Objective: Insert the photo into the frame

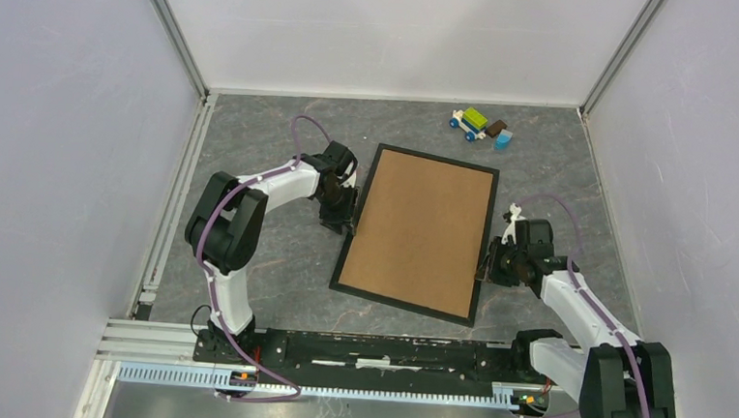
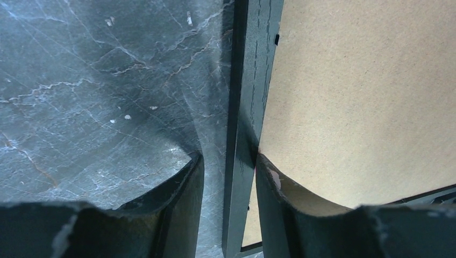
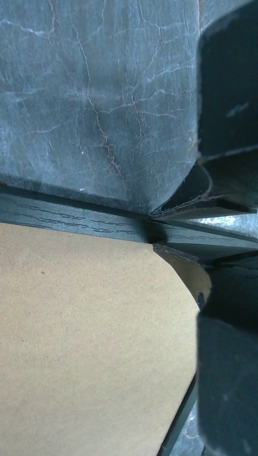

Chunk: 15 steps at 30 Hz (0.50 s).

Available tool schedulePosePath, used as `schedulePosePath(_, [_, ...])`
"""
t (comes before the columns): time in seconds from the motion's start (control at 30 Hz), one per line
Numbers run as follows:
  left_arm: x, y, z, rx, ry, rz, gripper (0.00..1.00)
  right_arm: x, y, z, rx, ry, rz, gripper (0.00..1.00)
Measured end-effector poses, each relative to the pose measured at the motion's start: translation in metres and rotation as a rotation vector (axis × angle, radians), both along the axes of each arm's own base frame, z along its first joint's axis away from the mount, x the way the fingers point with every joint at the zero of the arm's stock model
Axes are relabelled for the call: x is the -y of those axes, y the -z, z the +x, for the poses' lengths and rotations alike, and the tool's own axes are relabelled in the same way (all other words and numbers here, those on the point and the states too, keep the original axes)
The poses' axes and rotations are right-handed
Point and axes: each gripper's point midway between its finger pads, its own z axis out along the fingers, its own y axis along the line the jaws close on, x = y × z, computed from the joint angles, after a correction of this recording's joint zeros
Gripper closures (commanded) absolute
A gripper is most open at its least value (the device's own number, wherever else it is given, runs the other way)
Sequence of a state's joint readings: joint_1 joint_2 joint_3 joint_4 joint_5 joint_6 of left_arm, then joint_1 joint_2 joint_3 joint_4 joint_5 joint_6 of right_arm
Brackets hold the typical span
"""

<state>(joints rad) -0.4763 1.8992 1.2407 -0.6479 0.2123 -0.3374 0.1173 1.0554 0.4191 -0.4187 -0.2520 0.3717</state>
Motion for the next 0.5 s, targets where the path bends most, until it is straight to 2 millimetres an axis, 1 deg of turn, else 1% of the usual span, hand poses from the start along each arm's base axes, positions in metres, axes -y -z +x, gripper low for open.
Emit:
schedulePosePath(0.13, [0.000,0.000,0.000,0.005,0.001,-0.003,0.54,0.001,0.005,-0.001,-0.013,0.060,-0.034,0.70])
schedulePosePath(0.23, [0.000,0.000,-0.001,0.008,0.002,-0.005,0.55,0.000,0.009,0.003,0.000,0.120,-0.047,0.68])
schedulePosePath(0.33, [-0.001,-0.001,-0.001,0.011,-0.001,-0.004,0.54,-0.004,0.008,0.011,0.041,0.161,-0.111,0.65])
schedulePosePath(0.4, [-0.002,-0.001,-0.001,0.013,-0.003,-0.001,0.54,-0.006,0.007,0.017,0.078,0.189,-0.161,0.62])
schedulePosePath(0.47, [-0.003,-0.001,-0.001,0.015,-0.004,-0.002,0.54,-0.005,0.005,0.019,0.101,0.204,-0.186,0.58])
schedulePosePath(0.5, [-0.003,-0.001,-0.001,0.017,-0.005,-0.001,0.54,-0.006,0.001,0.023,0.116,0.203,-0.190,0.55])
